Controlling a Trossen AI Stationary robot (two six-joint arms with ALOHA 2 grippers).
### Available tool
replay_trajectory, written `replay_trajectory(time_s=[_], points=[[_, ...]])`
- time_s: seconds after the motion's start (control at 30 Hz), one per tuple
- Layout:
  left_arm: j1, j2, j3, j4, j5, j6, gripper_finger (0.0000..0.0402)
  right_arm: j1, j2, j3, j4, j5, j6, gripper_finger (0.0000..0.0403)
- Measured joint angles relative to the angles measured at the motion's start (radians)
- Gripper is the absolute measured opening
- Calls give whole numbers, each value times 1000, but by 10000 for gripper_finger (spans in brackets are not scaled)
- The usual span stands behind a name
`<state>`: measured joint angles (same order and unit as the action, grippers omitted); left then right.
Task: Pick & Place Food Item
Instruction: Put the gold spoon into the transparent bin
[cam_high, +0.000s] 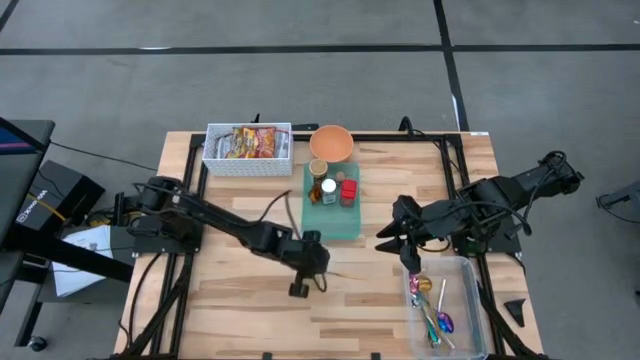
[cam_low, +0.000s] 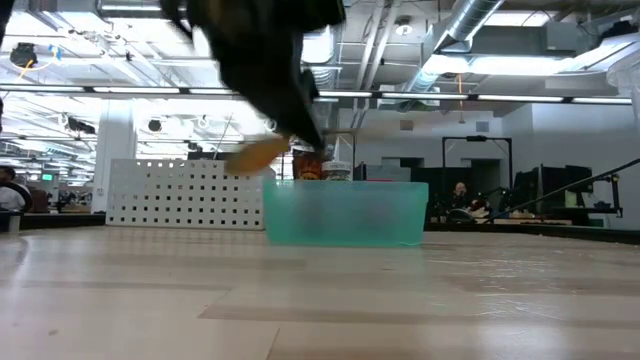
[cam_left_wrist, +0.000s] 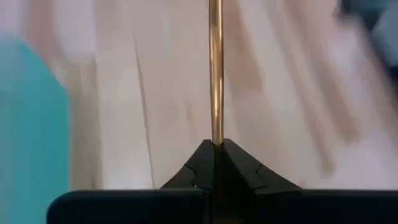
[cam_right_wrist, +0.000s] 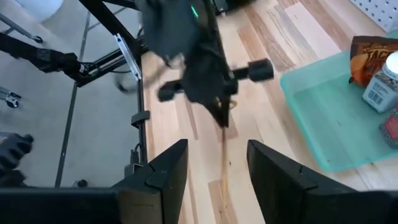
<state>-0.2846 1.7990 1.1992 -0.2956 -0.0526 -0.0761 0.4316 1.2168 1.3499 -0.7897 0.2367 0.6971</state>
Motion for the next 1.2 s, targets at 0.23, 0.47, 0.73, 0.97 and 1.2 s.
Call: replay_trajectory(time_s=[0.23,0.47,0.73,0.97,1.2], points=[[-9,-140,0,228,-81,-84,5,0,0,0,-16,0,-22,161],[46,-211,0,466,-105,-111,5,10,0,0,83,70,-60,161],[91,-220,0,692,-104,-160,5,34,-6,0,271,287,-187,161],[109,-220,0,916,-133,-193,5,40,-7,0,436,480,-362,161],[109,-214,0,918,-142,-193,5,11,-5,0,549,474,-466,161]])
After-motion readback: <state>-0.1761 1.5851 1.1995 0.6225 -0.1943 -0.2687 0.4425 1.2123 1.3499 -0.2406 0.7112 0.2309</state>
